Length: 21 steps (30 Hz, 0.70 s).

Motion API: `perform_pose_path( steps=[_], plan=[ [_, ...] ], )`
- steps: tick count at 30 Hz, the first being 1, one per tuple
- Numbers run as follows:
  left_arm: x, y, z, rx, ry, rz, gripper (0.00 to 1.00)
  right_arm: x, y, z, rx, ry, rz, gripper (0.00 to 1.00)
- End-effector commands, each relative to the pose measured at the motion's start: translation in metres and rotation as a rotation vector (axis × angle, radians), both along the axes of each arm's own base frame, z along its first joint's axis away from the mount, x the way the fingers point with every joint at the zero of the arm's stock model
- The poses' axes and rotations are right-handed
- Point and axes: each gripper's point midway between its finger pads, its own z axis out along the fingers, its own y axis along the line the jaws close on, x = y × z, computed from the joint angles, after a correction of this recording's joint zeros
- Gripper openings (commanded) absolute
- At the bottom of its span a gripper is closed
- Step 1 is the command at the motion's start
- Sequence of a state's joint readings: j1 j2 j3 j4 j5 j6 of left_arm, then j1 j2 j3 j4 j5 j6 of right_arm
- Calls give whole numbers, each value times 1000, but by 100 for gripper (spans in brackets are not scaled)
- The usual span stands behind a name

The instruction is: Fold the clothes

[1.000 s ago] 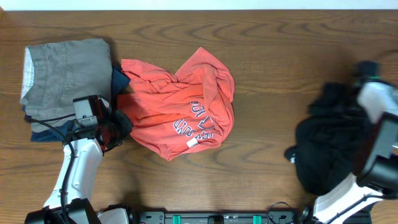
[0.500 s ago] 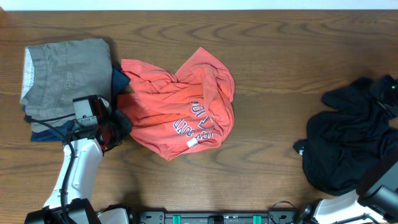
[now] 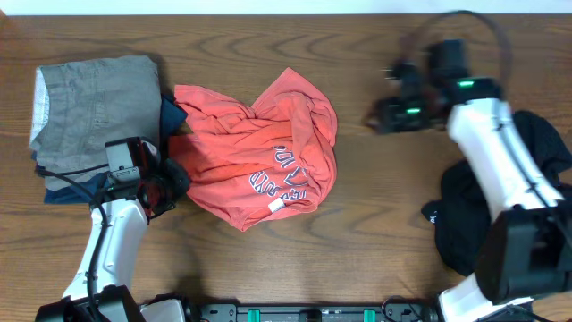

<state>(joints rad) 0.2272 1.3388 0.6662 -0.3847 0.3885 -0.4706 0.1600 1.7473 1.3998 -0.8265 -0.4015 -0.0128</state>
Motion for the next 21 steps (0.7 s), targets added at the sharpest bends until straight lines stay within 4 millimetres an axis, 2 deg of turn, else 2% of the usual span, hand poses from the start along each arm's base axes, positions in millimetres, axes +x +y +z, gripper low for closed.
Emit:
perform_pose_path(
  steps=[1,4,8,12,14,17,18,19,20,21],
  plan=[
    [1,2,5,11,-13,-5,6,-8,49,-5,-54,-44,92,72],
    [1,2,5,12,-14,-5,6,-12,84,-11,-105,-75,88,79],
    [0,1,4,11,-10,-5,6,-24,121,-32,-126,-66,134,80],
    [0,1,4,11,-10,-5,6,-24,138,-61,-148,-33,103,79],
    [0,1,4,11,-10,-5,6,-22,147,-75,-145,-30,110,75],
    [0,1,4,11,-10,-5,6,-21,152,-92,-152,-15,111,66],
    [0,1,4,11,-10,-5,6,-21,151,-96,-159,-10,103,59],
    [0,1,4,11,-10,-5,6,-18,146,-99,-180,-10,81,46],
    [0,1,4,11,-10,-5,6,-16,141,-100,-201,-11,58,27],
    [0,1,4,11,-10,-5,6,-14,134,-100,-225,-15,26,16]
  ],
)
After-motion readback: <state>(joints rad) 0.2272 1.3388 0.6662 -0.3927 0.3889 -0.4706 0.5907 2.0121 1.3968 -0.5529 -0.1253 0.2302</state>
